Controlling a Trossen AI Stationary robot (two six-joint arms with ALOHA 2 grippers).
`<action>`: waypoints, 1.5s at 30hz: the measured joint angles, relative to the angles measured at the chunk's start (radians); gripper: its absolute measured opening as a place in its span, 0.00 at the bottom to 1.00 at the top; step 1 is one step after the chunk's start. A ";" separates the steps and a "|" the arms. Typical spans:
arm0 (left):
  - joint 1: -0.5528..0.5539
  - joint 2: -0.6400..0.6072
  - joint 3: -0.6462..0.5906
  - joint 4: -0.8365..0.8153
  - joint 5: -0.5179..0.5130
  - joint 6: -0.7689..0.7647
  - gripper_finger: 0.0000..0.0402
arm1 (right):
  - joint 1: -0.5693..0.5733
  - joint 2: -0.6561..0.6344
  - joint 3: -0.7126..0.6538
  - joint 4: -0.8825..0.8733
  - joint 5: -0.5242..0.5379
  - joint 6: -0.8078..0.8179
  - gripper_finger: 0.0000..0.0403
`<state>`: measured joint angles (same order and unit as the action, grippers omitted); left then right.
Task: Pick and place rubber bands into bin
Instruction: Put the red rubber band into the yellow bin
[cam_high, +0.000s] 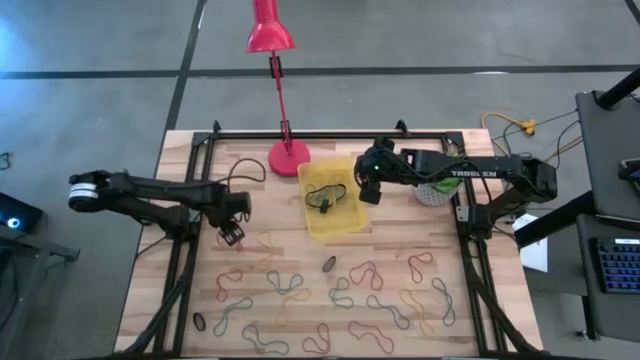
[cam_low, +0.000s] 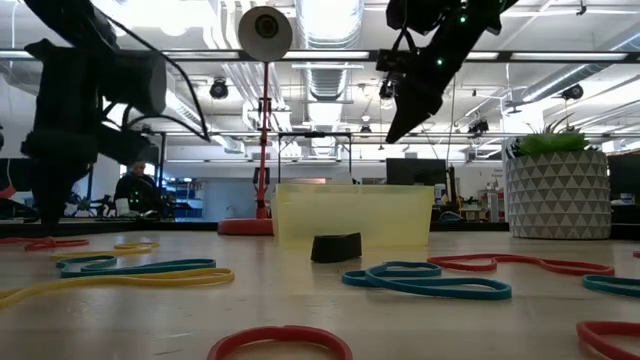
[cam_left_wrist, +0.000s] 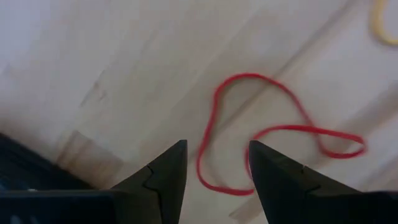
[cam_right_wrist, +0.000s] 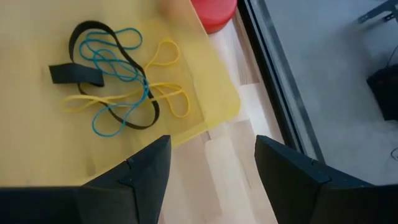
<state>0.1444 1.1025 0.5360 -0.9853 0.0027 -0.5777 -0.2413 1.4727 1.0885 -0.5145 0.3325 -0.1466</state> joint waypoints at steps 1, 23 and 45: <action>0.000 0.012 -0.006 0.002 -0.012 0.000 0.39 | 0.000 0.000 0.000 0.003 0.000 0.013 0.54; -0.007 0.123 0.033 0.047 -0.019 -0.112 0.39 | 0.000 0.000 0.000 0.007 0.001 0.231 0.54; -0.020 0.239 -0.016 0.181 -0.004 -0.115 0.22 | 0.000 0.001 0.000 0.007 0.007 0.244 0.54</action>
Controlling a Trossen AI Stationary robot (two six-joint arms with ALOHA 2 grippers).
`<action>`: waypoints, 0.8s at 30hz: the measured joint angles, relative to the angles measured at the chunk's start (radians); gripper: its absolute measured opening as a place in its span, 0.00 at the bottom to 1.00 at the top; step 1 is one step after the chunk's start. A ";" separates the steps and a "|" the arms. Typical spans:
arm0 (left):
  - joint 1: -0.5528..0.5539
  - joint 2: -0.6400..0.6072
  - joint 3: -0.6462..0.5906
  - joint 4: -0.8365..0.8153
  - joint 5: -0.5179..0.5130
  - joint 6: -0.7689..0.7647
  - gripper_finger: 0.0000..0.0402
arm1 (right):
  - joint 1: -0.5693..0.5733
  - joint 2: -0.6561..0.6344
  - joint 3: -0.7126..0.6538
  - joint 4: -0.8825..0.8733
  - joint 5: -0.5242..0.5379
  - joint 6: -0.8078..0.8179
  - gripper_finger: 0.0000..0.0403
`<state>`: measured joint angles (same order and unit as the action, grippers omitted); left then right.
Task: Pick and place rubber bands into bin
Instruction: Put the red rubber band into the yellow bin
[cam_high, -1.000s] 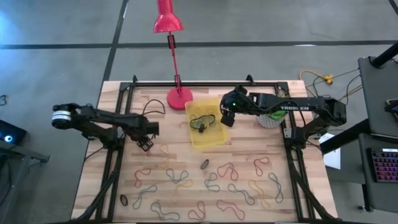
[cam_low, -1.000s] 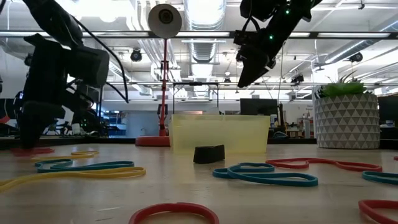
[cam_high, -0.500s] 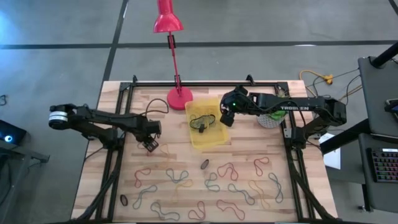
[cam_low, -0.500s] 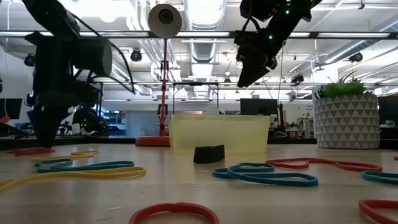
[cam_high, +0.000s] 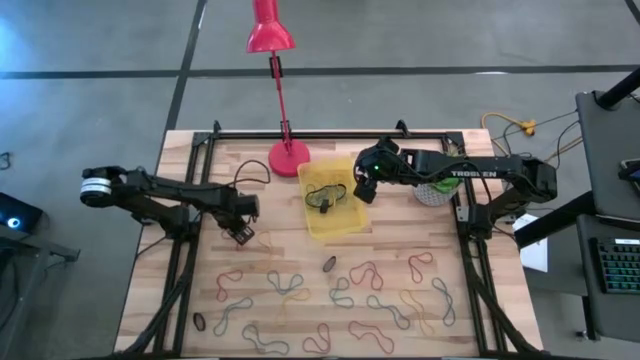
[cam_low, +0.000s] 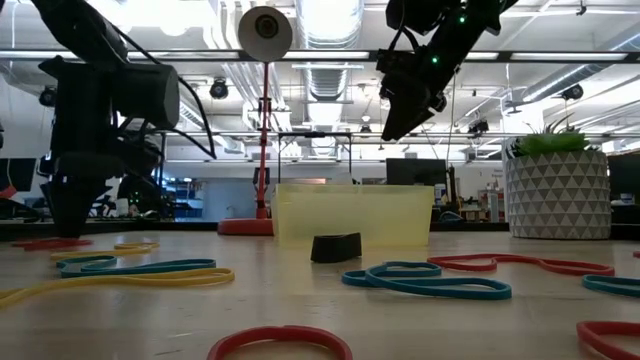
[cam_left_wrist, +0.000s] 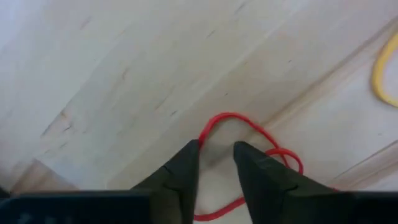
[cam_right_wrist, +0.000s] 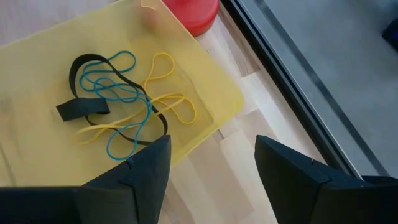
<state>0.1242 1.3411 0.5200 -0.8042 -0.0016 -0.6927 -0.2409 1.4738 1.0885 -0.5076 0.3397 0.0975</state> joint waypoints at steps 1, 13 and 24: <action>0.000 0.000 -0.001 0.002 0.001 0.000 0.19 | 0.000 0.000 0.000 0.000 0.000 0.000 0.54; -0.001 -0.020 0.055 0.018 -0.007 0.048 0.00 | 0.000 0.000 0.000 -0.003 0.000 -0.004 0.54; 0.002 -0.018 0.274 0.068 -0.142 0.184 0.00 | 0.000 0.000 0.000 -0.019 0.000 -0.004 0.54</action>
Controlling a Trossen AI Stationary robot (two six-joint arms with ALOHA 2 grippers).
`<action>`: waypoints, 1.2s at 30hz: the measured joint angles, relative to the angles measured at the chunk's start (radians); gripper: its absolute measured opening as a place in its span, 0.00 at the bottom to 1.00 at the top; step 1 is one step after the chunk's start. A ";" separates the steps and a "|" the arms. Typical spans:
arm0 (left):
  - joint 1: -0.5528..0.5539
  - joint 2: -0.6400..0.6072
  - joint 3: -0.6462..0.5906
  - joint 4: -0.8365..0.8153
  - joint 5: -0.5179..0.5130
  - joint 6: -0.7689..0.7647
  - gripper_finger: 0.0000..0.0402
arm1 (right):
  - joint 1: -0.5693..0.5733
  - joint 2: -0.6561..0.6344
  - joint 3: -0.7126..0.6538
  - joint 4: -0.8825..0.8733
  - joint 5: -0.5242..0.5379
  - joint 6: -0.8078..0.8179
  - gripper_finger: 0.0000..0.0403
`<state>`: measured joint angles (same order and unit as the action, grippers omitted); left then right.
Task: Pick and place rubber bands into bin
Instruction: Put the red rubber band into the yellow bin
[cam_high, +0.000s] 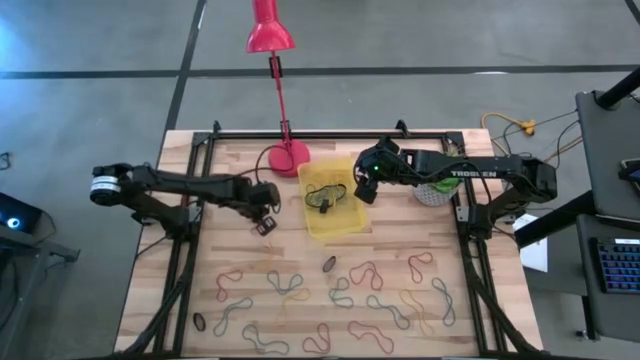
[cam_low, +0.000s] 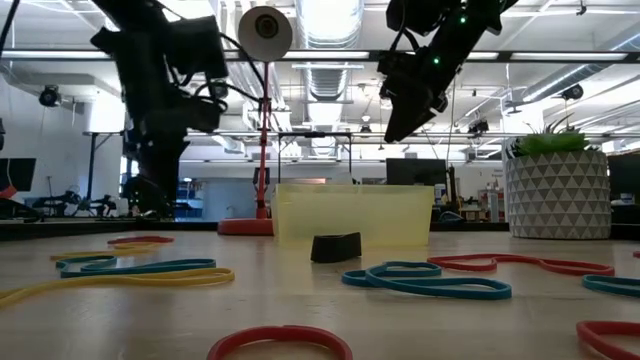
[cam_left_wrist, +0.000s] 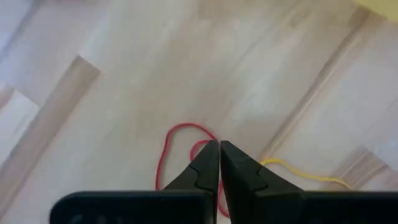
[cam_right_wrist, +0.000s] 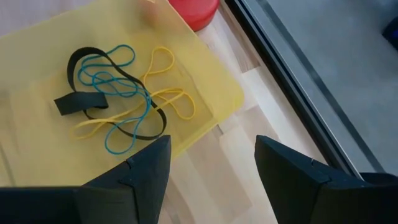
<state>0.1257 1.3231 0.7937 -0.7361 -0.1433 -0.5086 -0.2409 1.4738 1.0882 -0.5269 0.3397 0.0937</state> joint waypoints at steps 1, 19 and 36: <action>0.000 0.000 0.011 -0.004 -0.004 0.008 0.00 | 0.000 0.000 0.000 -0.002 0.000 0.000 0.54; 0.002 0.110 0.057 -0.010 0.033 0.069 0.19 | 0.000 0.000 -0.016 -0.023 0.000 -0.026 0.54; 0.000 0.246 0.068 -0.036 0.113 0.005 0.44 | 0.000 0.000 -0.019 -0.025 0.000 -0.027 0.54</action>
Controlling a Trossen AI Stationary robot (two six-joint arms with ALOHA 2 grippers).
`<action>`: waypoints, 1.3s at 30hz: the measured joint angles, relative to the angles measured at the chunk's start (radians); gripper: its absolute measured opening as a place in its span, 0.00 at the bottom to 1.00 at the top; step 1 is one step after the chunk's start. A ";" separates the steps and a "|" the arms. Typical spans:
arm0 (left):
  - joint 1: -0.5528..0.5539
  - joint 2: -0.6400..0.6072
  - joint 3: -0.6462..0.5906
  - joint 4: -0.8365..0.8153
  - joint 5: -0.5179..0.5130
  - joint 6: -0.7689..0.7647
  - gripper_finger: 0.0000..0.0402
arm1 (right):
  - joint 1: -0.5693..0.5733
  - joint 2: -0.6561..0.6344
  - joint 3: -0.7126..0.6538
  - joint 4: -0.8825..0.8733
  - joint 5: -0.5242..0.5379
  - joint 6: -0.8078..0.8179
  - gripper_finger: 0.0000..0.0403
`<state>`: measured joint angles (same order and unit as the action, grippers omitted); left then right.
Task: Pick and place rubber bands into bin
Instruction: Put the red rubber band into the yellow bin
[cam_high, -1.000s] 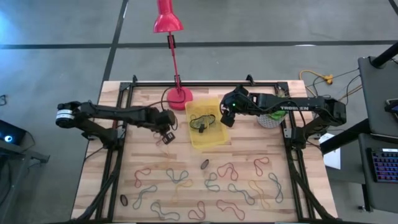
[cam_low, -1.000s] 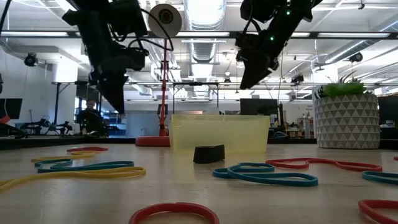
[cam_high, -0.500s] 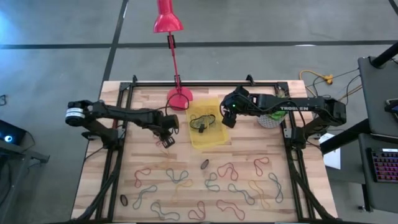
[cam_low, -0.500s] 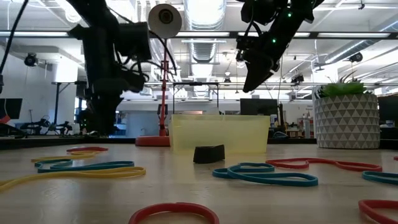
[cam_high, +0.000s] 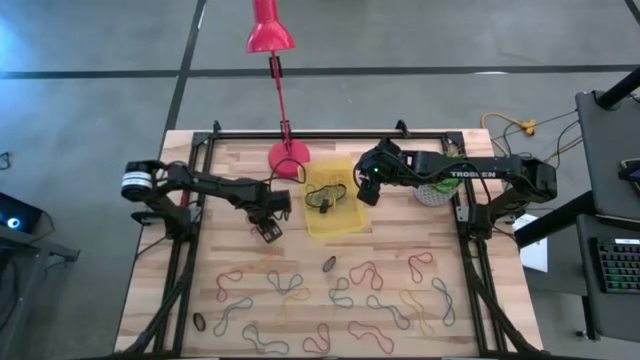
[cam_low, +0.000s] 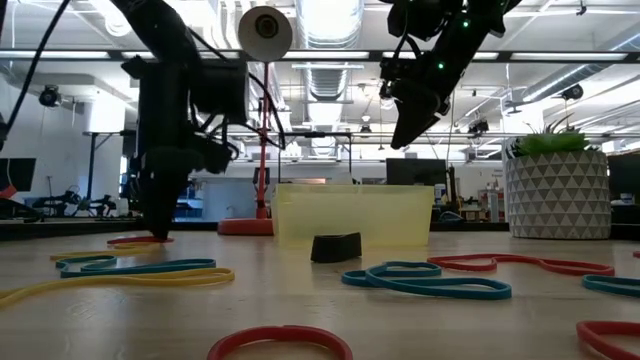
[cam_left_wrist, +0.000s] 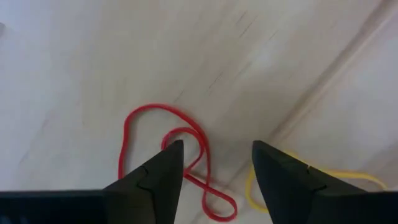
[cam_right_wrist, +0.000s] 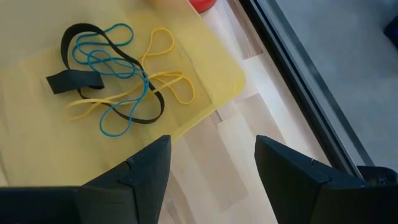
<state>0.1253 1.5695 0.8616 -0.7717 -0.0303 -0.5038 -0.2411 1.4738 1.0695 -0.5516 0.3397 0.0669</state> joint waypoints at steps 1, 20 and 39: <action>0.000 -0.009 0.007 -0.006 -0.001 -0.010 0.44 | 0.000 0.000 0.000 0.000 0.000 0.000 0.54; -0.002 -0.047 0.014 -0.127 -0.082 -0.014 0.44 | -0.012 0.003 -0.008 0.003 0.000 -0.017 0.54; -0.001 0.036 -0.015 -0.055 -0.030 0.024 0.44 | -0.015 0.003 -0.050 0.010 0.000 -0.014 0.54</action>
<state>0.1246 1.6058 0.8463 -0.8268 -0.0601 -0.4801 -0.2562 1.4765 1.0196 -0.5420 0.3393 0.0527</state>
